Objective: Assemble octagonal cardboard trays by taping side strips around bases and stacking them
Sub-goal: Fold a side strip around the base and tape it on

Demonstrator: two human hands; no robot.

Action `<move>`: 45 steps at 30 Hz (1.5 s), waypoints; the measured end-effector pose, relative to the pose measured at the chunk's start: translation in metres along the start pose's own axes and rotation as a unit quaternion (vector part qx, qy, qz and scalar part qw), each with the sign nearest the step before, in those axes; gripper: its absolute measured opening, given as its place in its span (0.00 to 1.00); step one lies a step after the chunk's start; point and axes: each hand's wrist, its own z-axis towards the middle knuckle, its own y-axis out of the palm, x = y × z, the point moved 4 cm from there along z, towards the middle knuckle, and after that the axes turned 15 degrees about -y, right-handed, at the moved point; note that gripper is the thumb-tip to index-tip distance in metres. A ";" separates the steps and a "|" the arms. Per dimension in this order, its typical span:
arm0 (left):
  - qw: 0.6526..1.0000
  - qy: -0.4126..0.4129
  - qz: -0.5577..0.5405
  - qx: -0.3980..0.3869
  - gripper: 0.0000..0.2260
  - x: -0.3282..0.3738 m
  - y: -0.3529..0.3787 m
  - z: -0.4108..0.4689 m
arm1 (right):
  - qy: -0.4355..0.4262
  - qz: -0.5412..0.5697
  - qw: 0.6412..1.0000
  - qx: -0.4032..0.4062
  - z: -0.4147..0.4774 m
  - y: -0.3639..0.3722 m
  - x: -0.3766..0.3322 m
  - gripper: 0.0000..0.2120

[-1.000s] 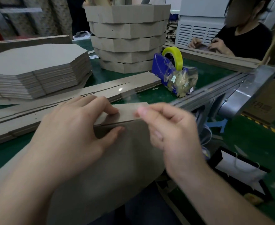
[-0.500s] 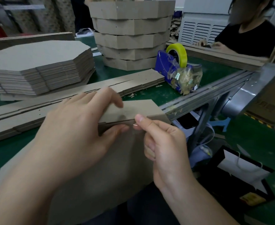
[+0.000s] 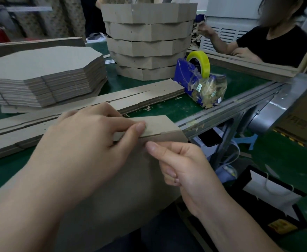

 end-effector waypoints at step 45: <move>0.998 -0.007 -0.061 -0.003 0.21 -0.011 -0.014 -0.029 | -0.271 -0.317 0.908 0.027 0.045 -0.057 -0.023 0.10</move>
